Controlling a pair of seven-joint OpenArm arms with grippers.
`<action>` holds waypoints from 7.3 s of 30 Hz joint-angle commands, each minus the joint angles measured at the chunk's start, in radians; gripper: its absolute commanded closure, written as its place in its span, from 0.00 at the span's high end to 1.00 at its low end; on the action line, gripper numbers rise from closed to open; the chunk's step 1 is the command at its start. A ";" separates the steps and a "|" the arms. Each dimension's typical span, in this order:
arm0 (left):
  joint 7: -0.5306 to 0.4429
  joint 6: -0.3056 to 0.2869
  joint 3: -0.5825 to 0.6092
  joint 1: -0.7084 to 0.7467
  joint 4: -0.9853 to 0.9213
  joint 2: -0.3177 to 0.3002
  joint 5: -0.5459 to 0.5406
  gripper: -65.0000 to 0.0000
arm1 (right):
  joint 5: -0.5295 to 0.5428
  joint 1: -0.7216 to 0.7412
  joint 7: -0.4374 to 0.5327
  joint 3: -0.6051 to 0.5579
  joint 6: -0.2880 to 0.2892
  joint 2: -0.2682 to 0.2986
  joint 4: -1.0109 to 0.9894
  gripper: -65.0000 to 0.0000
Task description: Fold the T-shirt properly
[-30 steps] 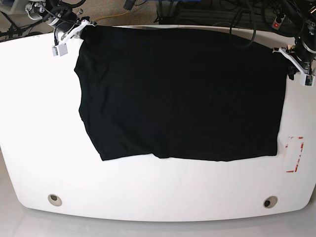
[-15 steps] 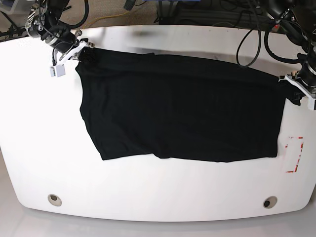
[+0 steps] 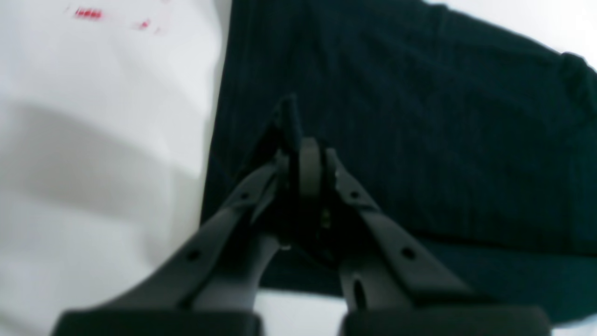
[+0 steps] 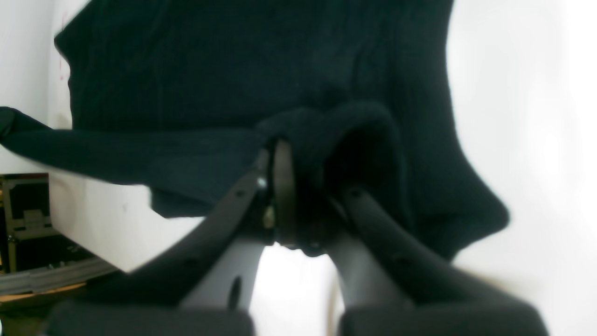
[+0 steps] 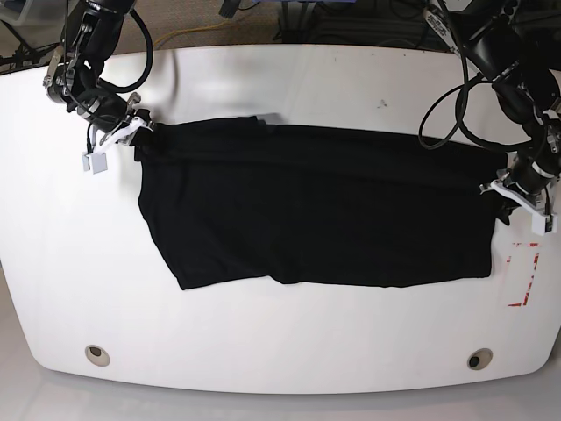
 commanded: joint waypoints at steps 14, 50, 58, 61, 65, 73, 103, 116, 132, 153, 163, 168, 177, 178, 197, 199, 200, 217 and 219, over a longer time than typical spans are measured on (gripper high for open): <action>-0.131 0.089 0.097 -0.012 -0.187 -0.064 -0.018 0.65 | 0.020 0.121 0.022 0.009 -0.002 0.094 -0.115 0.63; -0.299 0.087 0.226 0.150 -0.151 -0.106 0.062 0.64 | -0.049 -0.097 0.016 -0.112 0.006 0.020 0.175 0.63; -0.299 0.087 0.221 0.155 -0.164 -0.106 0.066 0.64 | -0.052 0.044 0.022 -0.135 0.004 0.025 0.023 0.63; -0.299 0.087 0.221 0.169 -0.165 -0.107 0.068 0.64 | -0.052 0.121 0.022 -0.135 0.004 0.031 -0.057 0.63; -0.300 0.087 0.223 0.176 -0.165 -0.107 0.068 0.64 | -0.054 0.230 0.023 -0.136 0.004 0.066 -0.163 0.63; -0.300 0.087 0.224 0.176 -0.176 -0.107 0.068 0.64 | -0.054 0.391 0.023 -0.136 0.003 0.100 -0.268 0.63; -0.489 -0.038 0.187 0.181 -0.164 -0.144 0.069 0.64 | -0.577 0.029 0.143 -0.130 0.087 0.052 0.031 0.63; -0.599 0.006 0.293 0.222 -0.319 -0.244 0.068 0.64 | -0.660 0.078 0.149 -0.129 0.141 0.014 -0.055 0.17; -0.596 0.000 0.331 0.285 -0.320 -0.247 0.069 0.28 | -0.660 0.064 0.146 -0.129 0.141 0.012 0.005 0.00; -0.561 -0.026 0.193 0.632 -0.044 -0.242 0.066 0.11 | -0.659 -0.246 0.103 -0.032 0.142 -0.014 0.272 0.00; -0.560 -0.111 0.180 0.700 -0.029 -0.241 0.068 0.24 | -0.659 -0.323 0.103 -0.029 0.142 -0.034 0.284 0.33; -0.553 -0.107 0.178 0.696 -0.021 -0.241 0.060 0.59 | -0.660 -0.320 0.103 0.029 0.142 -0.081 0.318 0.72; -0.389 -0.112 0.080 0.667 0.159 -0.241 -0.075 0.62 | -0.659 -0.303 0.103 0.037 0.145 -0.086 0.373 0.77; -0.379 -0.112 0.069 0.660 0.176 -0.241 -0.093 0.62 | -0.659 -0.292 0.103 0.040 0.162 -0.086 0.373 0.77; -0.320 -0.107 0.143 0.434 0.206 -0.176 0.071 0.62 | -0.665 0.130 0.100 0.054 0.242 -0.057 0.198 0.77; -0.320 -0.107 0.144 0.413 0.205 -0.161 0.106 0.62 | -0.666 0.184 0.100 0.014 0.237 -0.038 0.134 0.77; -0.320 -0.109 0.144 0.402 0.199 -0.152 0.120 0.62 | -0.666 0.208 0.100 -0.004 0.237 -0.026 0.103 0.77; -0.320 -0.107 0.167 0.278 0.163 -0.098 0.246 0.62 | -0.665 0.573 0.340 -0.233 0.237 0.104 -0.586 0.77; -0.320 -0.107 0.167 0.278 0.160 -0.098 0.246 0.62 | -0.666 0.581 0.364 -0.250 0.237 0.100 -0.614 0.77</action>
